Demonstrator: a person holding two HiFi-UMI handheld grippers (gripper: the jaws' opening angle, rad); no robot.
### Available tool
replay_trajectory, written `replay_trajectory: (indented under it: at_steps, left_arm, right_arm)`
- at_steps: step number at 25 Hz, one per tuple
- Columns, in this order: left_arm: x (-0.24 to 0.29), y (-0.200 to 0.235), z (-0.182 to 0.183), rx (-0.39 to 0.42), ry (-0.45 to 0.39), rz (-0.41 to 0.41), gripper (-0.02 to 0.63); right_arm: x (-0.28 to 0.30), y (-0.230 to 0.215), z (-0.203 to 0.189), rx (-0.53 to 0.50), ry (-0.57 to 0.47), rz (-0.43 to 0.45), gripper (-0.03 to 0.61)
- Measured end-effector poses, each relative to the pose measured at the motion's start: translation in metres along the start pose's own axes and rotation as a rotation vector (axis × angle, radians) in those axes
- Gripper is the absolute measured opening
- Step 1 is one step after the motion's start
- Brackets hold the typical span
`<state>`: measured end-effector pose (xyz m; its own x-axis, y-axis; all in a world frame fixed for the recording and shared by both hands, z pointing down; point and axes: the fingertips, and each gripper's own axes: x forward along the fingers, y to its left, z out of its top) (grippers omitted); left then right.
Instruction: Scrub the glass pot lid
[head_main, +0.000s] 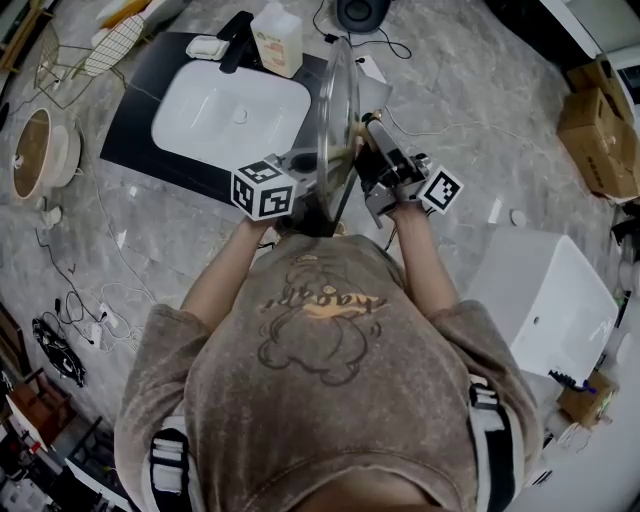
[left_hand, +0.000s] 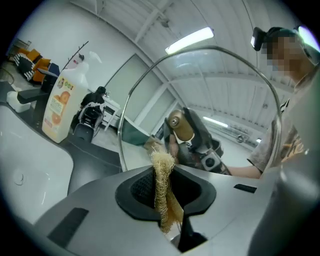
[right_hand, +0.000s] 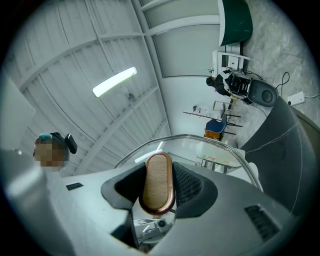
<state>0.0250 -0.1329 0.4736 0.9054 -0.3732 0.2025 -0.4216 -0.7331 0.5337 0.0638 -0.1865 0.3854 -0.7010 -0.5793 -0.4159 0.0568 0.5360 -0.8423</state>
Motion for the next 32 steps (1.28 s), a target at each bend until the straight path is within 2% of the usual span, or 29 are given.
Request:
replay_trajectory:
  at_steps: [3, 11, 16, 26, 32]
  left_arm:
    - [-0.006, -0.018, 0.007, -0.018, -0.011, -0.057, 0.071]
    - [-0.034, -0.052, 0.029, -0.125, -0.072, -0.191, 0.071]
    - [-0.044, -0.064, 0.059, -0.163, -0.114, -0.25, 0.071]
    - [-0.067, -0.074, 0.109, -0.144, -0.21, -0.259, 0.071]
    - [-0.077, -0.064, 0.146, -0.148, -0.331, -0.238, 0.07]
  right_arm:
    - [0.0, -0.005, 0.005, 0.008, -0.021, -0.005, 0.175]
    - [-0.002, -0.009, 0.006, -0.015, -0.017, -0.01, 0.175]
    - [0.0, -0.016, 0.013, 0.005, -0.027, -0.017, 0.175]
    - [-0.006, -0.018, -0.005, 0.023, 0.002, -0.023, 0.175]
    - [-0.006, -0.01, -0.018, 0.045, 0.026, -0.01, 0.175]
